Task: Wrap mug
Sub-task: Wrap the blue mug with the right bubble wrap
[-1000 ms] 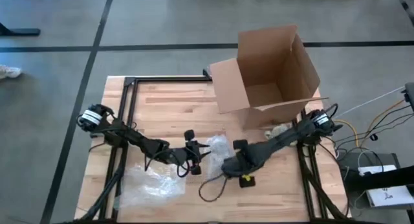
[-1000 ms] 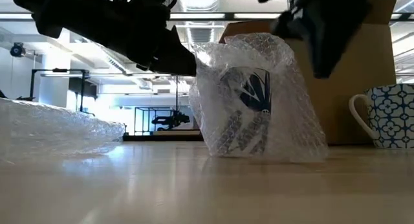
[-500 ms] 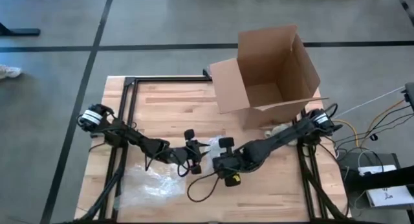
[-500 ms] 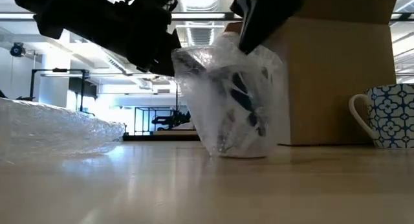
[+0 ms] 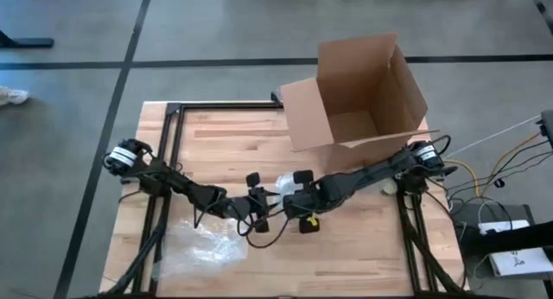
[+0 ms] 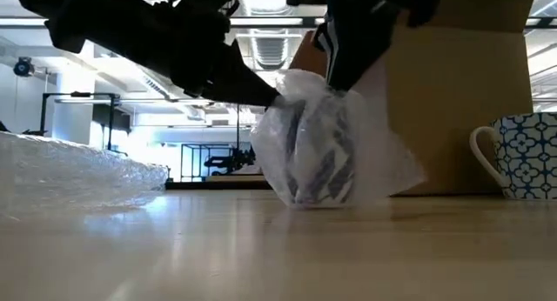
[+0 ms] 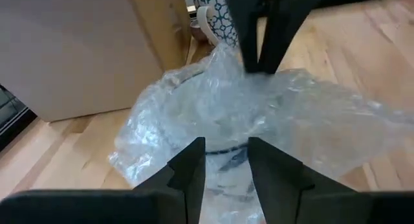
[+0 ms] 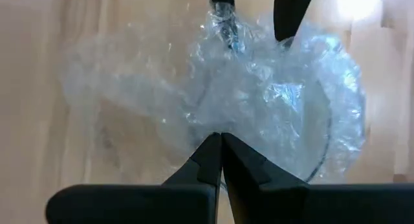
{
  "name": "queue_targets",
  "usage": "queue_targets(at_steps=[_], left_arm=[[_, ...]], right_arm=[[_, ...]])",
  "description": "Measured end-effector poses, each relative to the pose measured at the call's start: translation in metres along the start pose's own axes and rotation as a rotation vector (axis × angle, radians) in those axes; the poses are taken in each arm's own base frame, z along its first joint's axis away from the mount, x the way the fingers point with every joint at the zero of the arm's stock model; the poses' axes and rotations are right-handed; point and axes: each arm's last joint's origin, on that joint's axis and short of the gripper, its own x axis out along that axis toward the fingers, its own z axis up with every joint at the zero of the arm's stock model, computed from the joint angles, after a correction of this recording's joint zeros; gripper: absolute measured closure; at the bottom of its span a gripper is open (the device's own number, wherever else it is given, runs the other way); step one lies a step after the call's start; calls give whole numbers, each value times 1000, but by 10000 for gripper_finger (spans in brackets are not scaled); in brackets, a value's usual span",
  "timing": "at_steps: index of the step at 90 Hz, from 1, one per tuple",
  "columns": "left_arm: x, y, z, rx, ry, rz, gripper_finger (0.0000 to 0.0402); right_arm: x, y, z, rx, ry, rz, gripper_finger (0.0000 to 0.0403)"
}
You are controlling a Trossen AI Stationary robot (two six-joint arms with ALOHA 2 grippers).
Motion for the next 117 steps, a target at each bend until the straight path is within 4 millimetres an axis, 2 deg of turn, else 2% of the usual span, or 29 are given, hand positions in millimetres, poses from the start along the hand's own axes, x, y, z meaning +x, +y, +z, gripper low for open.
queue_targets(at_steps=[23, 37, 52, 77, 88, 104, 117], left_arm=[[3, 6, 8, 19, -22, 18, 302], [10, 16, 12, 28, 3, 39, 299], [19, 29, 13, 21, 43, -27, 301], [20, 32, 14, 54, 78, -40, 297], [20, 32, 13, 55, 81, -41, 298], [15, 34, 16, 63, 92, -46, 301], [-1, 38, 27, 46, 100, -58, 297]], right_arm=[[9, -9, 5, 58, -72, 70, 403], [11, -11, 13, 161, -150, 80, 403], [10, -11, 19, 247, -200, 95, 403], [-9, -16, 18, 156, -94, 57, 403], [-10, -20, 18, 101, -90, 6, 403], [14, -24, 19, 69, -35, 20, 403], [35, -22, 19, 42, 6, 24, 403]])
